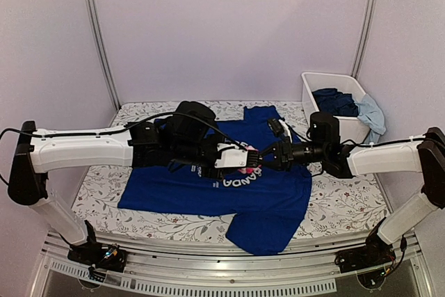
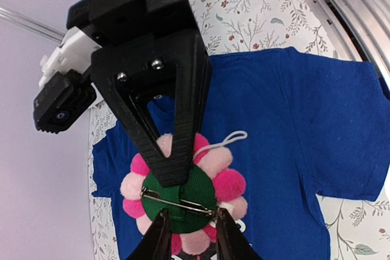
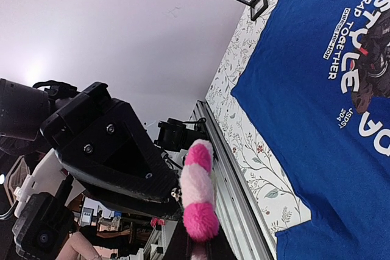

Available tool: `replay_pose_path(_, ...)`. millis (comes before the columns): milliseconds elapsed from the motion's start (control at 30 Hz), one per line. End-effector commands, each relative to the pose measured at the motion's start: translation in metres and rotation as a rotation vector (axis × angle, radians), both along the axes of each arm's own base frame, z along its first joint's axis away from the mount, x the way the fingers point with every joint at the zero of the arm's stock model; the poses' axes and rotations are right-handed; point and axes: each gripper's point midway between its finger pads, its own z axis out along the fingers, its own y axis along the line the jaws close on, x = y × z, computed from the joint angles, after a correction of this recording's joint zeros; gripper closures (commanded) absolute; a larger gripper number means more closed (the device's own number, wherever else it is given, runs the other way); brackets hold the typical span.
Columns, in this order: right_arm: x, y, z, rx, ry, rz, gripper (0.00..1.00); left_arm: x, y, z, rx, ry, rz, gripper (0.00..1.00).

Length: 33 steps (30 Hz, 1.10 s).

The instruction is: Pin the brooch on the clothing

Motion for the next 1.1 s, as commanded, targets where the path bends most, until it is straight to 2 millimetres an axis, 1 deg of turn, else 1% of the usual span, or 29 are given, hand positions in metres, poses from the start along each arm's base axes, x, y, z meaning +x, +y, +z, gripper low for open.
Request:
replay_pose_path(0, 0.002, -0.002, 0.001, 0.011, -0.028, 0.011, 1.0, -0.009, -0.005, -0.006, 0.016, 0.011, -0.04, 0.7)
replay_pose_path(100, 0.003, -0.002, 0.004, 0.014, -0.039, 0.014, 1.0, -0.008, -0.007, -0.007, 0.016, 0.011, -0.039, 0.71)
replay_pose_path(333, -0.001, -0.003, 0.005, 0.025, -0.042, 0.03, 1.0, 0.0, -0.011, -0.009, 0.023, -0.004, -0.008, 0.8)
replay_pose_path(400, -0.002, -0.003, 0.005, 0.027, -0.041, 0.035, 1.0, 0.004, -0.013, -0.006, 0.012, -0.02, 0.005, 0.81)
replay_pose_path(467, -0.002, -0.003, 0.005, 0.029, -0.042, 0.04, 1.0, 0.009, -0.015, 0.0, -0.014, -0.037, 0.032, 0.85)
replay_pose_path(567, -0.002, -0.003, 0.001, 0.021, -0.035, 0.043, 1.0, 0.011, -0.018, 0.007, -0.035, -0.032, 0.044, 0.89)
replay_pose_path(667, -0.003, -0.003, -0.001, 0.019, -0.03, 0.046, 1.0, 0.008, -0.019, 0.008, -0.035, -0.022, 0.045, 0.9)
replay_pose_path(900, -0.005, -0.002, -0.005, 0.015, -0.017, 0.06, 1.0, 0.023, -0.023, 0.02, -0.073, -0.067, 0.111, 0.91)
replay_pose_path(1067, -0.005, -0.003, -0.008, 0.002, -0.013, 0.055, 1.0, 0.025, -0.024, 0.024, -0.082, -0.068, 0.12, 0.91)
